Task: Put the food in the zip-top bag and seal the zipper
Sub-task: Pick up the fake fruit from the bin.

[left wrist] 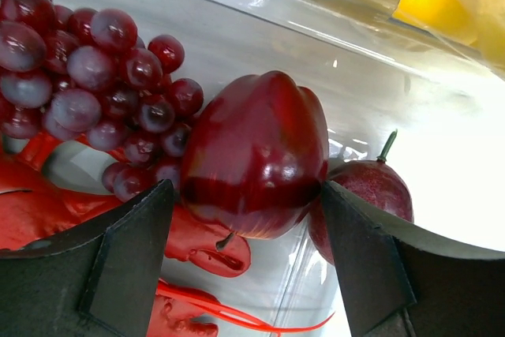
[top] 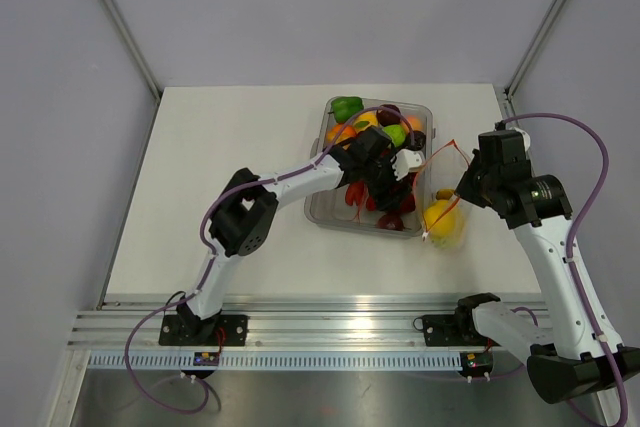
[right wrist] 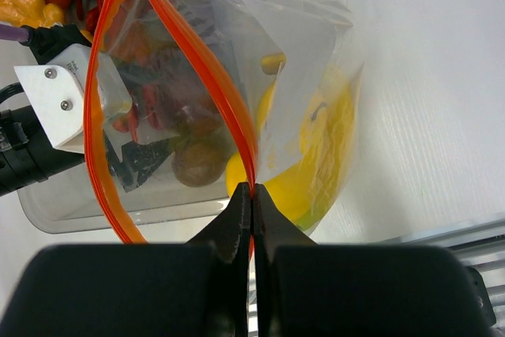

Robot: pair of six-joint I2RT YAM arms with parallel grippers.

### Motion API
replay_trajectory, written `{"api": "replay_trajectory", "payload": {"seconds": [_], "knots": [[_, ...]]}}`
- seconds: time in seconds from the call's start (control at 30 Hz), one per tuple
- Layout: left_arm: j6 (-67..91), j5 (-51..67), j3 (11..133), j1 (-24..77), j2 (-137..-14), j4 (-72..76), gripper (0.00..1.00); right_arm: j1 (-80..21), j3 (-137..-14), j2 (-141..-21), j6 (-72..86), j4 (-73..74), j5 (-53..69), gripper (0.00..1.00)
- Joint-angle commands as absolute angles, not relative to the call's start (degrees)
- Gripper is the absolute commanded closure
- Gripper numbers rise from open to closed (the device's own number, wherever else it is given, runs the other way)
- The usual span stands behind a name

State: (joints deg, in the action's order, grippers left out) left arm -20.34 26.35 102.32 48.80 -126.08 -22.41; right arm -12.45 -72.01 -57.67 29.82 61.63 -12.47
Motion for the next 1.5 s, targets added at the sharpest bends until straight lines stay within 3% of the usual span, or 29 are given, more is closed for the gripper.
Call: {"api": "replay_trajectory", "payload": {"seconds": [0.0,0.2,0.37,0.6,0.87,0.97,1.47], "knots": [[-19.2,26.3,101.1,49.0,-127.0,-18.7,0.23,-12.8,-74.0,-56.9,30.3,60.9,-12.7,1.0],[-19.1,26.5,100.0,49.5,-127.2,-19.2,0.21,-12.7,-73.9,-56.8,30.7,60.7,-12.3,1.0],[-18.7,26.4,99.7,49.6,-126.9,-19.6,0.28,-12.7,-73.7,-56.6,30.8,60.6,-12.1,1.0],[-19.2,25.8,100.5,49.5,-126.2,-23.6,0.62,-12.7,-73.3,-55.5,30.8,61.0,-12.4,1.0],[-15.7,25.1,94.0,47.4,-117.2,-21.3,0.64,-12.7,-72.6,-54.7,30.8,60.9,-12.2,1.0],[-14.5,24.8,91.9,46.4,-113.5,-21.4,0.69,-12.7,-72.0,-54.5,30.8,60.5,-12.1,1.0],[-9.6,27.3,93.6,43.2,-96.7,-25.8,0.72,-12.7,-71.1,-56.4,30.1,57.7,-10.5,1.0]]}}
